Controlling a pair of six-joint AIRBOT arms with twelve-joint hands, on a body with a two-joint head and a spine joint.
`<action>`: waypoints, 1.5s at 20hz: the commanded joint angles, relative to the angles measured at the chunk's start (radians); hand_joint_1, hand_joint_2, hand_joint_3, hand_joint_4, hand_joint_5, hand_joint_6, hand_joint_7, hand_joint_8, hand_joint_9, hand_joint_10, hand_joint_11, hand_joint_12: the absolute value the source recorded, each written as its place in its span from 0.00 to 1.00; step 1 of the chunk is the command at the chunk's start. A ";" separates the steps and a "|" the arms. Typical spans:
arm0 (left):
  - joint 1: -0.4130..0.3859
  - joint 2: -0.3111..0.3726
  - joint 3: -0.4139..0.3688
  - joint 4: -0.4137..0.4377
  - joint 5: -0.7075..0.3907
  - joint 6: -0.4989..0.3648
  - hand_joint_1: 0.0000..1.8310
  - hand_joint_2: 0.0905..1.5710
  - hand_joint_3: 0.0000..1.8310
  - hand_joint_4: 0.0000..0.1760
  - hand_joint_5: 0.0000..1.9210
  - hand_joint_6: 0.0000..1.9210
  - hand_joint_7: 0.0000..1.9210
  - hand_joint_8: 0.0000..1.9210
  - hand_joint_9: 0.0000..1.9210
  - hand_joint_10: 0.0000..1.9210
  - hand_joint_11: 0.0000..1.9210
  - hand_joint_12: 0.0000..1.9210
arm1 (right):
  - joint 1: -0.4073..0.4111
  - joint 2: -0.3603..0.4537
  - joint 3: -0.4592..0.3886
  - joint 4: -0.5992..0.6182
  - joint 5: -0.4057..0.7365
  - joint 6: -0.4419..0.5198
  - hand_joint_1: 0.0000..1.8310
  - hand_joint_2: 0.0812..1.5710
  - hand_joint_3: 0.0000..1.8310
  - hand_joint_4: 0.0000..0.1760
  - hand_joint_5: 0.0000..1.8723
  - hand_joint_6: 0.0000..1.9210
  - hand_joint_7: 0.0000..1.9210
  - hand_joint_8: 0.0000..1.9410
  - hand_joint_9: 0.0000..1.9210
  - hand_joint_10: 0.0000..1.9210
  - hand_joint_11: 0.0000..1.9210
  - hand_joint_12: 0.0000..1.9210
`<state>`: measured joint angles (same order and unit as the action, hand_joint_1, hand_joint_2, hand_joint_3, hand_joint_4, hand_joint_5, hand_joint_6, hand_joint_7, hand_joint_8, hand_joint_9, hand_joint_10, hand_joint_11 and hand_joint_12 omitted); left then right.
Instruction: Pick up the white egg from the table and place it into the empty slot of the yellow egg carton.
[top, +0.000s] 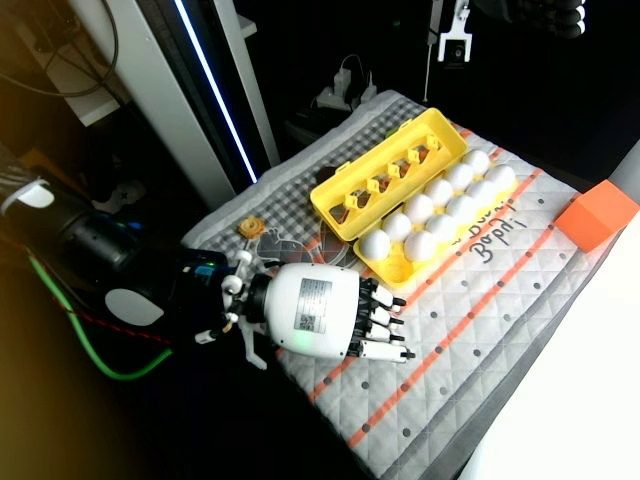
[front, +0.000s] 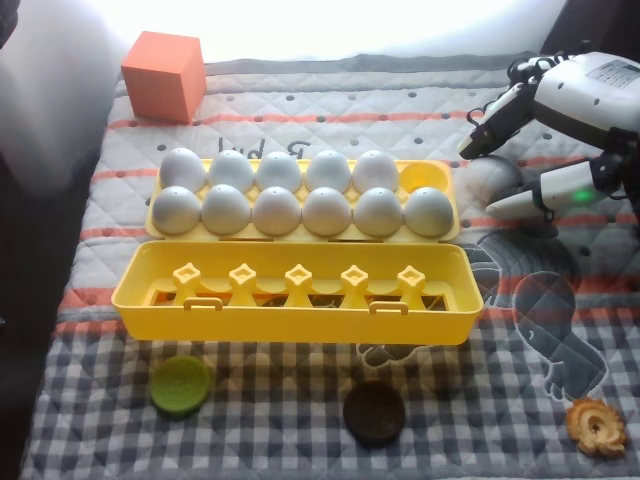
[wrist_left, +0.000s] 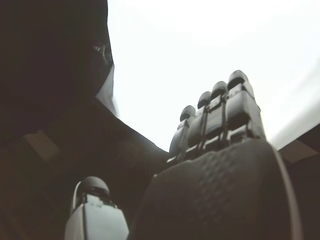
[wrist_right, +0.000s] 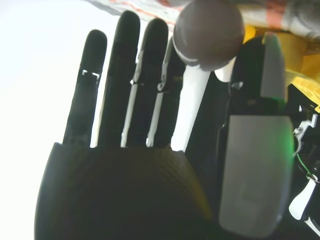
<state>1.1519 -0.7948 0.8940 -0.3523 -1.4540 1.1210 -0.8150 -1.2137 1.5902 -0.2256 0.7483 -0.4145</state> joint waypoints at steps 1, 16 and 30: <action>-0.004 0.004 -0.002 0.006 -0.127 -0.009 0.00 0.41 0.00 0.39 0.00 0.00 0.00 0.00 0.00 0.00 0.00 0.00 | 0.006 0.004 0.006 0.029 0.093 0.008 0.62 0.66 0.00 0.00 0.59 0.40 0.58 0.00 0.53 0.01 0.19 0.66; -0.001 0.004 -0.002 0.003 -0.126 -0.009 0.00 0.39 0.00 0.43 0.00 0.00 0.00 0.00 0.00 0.00 0.00 0.00 | 0.019 0.038 -0.042 0.014 0.145 -0.001 0.62 0.65 0.00 0.00 0.60 0.38 0.57 0.00 0.52 0.00 0.17 0.62; -0.001 0.004 -0.001 0.004 -0.121 -0.009 0.00 0.41 0.00 0.51 0.00 0.00 0.00 0.00 0.00 0.00 0.00 0.00 | 0.067 0.031 -0.043 -0.012 0.157 -0.002 0.56 0.68 0.00 0.95 0.54 0.48 0.54 0.00 0.49 0.00 0.22 0.48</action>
<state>1.1572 -0.7948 0.8898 -0.3546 -1.4532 1.1206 -0.7624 -1.1809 1.5455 -0.2695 0.7986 -0.4191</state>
